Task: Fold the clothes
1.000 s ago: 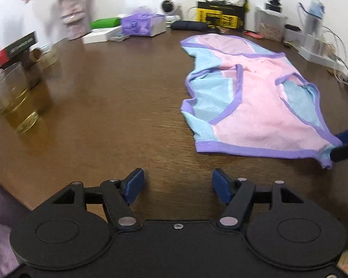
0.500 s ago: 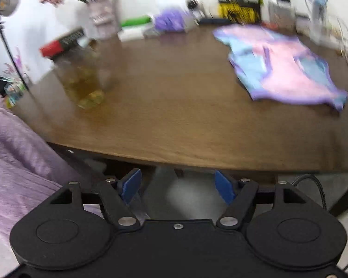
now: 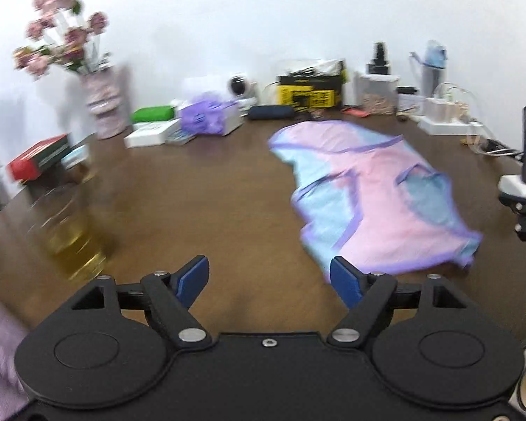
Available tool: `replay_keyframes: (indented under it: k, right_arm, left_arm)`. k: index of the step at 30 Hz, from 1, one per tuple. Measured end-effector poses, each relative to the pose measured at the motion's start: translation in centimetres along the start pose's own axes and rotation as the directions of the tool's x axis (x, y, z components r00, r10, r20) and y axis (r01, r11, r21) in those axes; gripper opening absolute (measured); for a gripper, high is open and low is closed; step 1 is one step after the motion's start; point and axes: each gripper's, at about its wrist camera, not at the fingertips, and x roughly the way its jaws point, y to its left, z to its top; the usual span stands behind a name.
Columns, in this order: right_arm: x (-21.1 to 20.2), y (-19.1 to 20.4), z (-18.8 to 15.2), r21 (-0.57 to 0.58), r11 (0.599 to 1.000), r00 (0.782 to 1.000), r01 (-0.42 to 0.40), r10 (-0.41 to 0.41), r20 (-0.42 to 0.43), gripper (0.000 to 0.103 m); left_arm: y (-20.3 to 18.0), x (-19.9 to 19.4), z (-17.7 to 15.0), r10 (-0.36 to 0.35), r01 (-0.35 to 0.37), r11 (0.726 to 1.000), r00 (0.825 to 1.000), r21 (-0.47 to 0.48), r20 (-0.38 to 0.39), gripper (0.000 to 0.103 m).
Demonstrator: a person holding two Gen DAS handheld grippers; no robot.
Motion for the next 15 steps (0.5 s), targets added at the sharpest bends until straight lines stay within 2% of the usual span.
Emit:
replay_keyframes:
  k: [2, 4, 5, 7, 9, 10, 11, 13, 14, 15]
  right_arm:
    - [0.2, -2.1, 0.5, 0.053, 0.999, 0.999, -0.009, 0.007, 0.035, 0.086]
    - [0.5, -3.7, 0.7, 0.078, 0.994, 0.995, -0.078, 0.072, 0.067, 0.086]
    - [0.9, -4.9, 0.7, 0.09, 0.983, 0.984, -0.157, 0.148, 0.099, 0.086]
    - [1.6, -5.8, 0.6, 0.077, 0.966, 0.963, -0.245, 0.234, 0.131, 0.086]
    - [3.0, -6.5, 0.7, 0.04, 0.939, 0.932, -0.341, 0.332, 0.142, 0.084]
    - [4.3, -6.9, 0.9, 0.015, 0.916, 0.908, -0.401, 0.396, 0.136, 0.079]
    - [5.0, -7.0, 1.0, 0.008, 0.903, 0.896, -0.43, 0.425, 0.13, 0.068]
    - [7.1, -7.4, 1.5, 0.005, 0.864, 0.859, -0.504, 0.501, 0.102, 0.051]
    - [8.5, -7.6, 1.7, 0.008, 0.846, 0.844, -0.532, 0.531, 0.075, 0.051]
    - [9.7, -7.4, 2.0, 0.002, 0.844, 0.844, -0.536, 0.536, 0.036, 0.051]
  left_arm:
    - [-1.0, 1.2, 0.9, -0.029, 0.029, 0.999, 1.0, 0.036, -0.008, 0.08]
    - [-2.1, 2.6, 1.9, -0.052, 0.053, 0.995, 0.998, 0.09, -0.018, 0.08]
    - [-2.8, 3.8, 2.6, -0.061, 0.065, 0.99, 0.998, 0.128, -0.028, 0.08]
    - [-3.9, 6.2, 4.0, -0.072, 0.081, 0.977, 0.996, 0.196, -0.052, 0.08]
    - [-4.5, 8.0, 4.8, -0.069, 0.084, 0.969, 0.995, 0.233, -0.074, 0.08]
    - [-4.7, 8.9, 5.3, -0.06, 0.079, 0.965, 0.995, 0.251, -0.082, 0.08]
    - [-4.8, 10.2, 6.1, -0.047, 0.07, 0.96, 0.995, 0.272, -0.09, 0.08]
    - [-5.1, 12.4, 7.3, -0.025, 0.057, 0.951, 0.994, 0.304, -0.108, 0.08]
    - [-5.1, 13.3, 7.6, -0.024, 0.063, 0.95, 0.991, 0.305, -0.129, 0.08]
    - [-5.1, 14.4, 8.0, -0.027, 0.072, 0.949, 0.989, 0.308, -0.148, 0.08]
